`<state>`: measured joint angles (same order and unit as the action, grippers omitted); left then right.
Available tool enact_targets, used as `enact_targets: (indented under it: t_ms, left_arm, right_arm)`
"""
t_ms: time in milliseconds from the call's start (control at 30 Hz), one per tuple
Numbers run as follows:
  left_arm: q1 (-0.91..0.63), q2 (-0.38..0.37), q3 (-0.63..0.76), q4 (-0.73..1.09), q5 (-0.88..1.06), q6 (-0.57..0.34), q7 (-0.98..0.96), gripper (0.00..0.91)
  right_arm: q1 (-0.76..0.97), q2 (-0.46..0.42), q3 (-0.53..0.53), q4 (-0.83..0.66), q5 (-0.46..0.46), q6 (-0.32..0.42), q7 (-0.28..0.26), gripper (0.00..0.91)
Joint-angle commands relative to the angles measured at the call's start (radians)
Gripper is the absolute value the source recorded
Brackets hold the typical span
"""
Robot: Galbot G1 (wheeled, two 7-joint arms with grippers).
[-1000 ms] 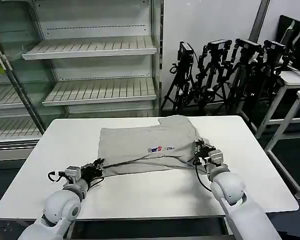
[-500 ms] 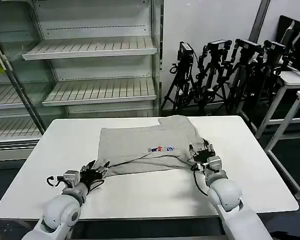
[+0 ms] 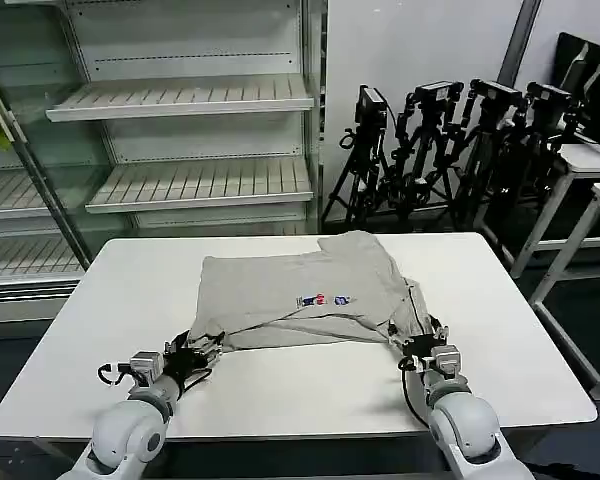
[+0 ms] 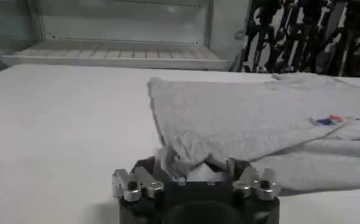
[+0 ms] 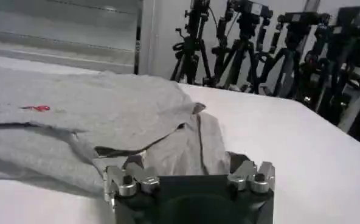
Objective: Fold and organize the clothes.
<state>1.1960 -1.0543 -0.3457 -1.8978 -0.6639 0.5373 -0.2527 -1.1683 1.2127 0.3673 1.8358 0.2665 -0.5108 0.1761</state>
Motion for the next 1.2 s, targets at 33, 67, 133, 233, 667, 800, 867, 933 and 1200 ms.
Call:
enact_targets:
  t_ms: [33, 67, 133, 233, 667, 800, 867, 933, 1200]
  left_arm:
    - [0.009, -0.003, 0.011, 0.023, -0.013, -0.003, 0.003, 0.071]
    - [0.012, -0.003, 0.010, 0.016, -0.013, -0.003, 0.005, 0.071]
    - [0.028, 0.000, 0.008, 0.000, -0.016, -0.002, 0.011, 0.071]
    - [0.058, 0.002, 0.003, -0.027, -0.017, 0.000, 0.016, 0.071]
    - [0.350, 0.017, -0.080, -0.306, -0.021, 0.022, 0.001, 0.071]
    - [0.473, 0.014, -0.124, -0.418, -0.012, 0.023, -0.007, 0.071]
    - [0.533, 0.005, -0.135, -0.461, 0.002, 0.022, -0.010, 0.071]
    - [0.613, -0.005, -0.142, -0.501, 0.022, 0.021, -0.011, 0.071]
    - [0.702, -0.003, -0.181, -0.560, 0.081, 0.020, -0.016, 0.907]
  right_arm:
    - [-0.038, 0.004, 0.017, -0.001, 0.017, -0.032, -0.001, 0.000]
    - [-0.040, 0.004, 0.016, 0.003, 0.018, -0.031, 0.000, 0.000]
    - [-0.046, 0.005, 0.016, 0.013, 0.022, -0.031, 0.000, 0.000]
    - [-0.059, 0.004, 0.018, 0.034, 0.025, -0.031, 0.003, 0.000]
    - [-0.303, -0.027, 0.099, 0.286, 0.027, -0.034, 0.011, 0.000]
    - [-0.413, -0.038, 0.138, 0.384, 0.026, -0.036, 0.012, 0.000]
    - [-0.465, -0.040, 0.157, 0.430, 0.022, -0.035, 0.011, 0.000]
    - [-0.520, -0.039, 0.171, 0.473, 0.014, -0.032, 0.008, 0.000]
    - [-0.626, -0.045, 0.223, 0.581, -0.012, -0.062, 0.001, 0.907]
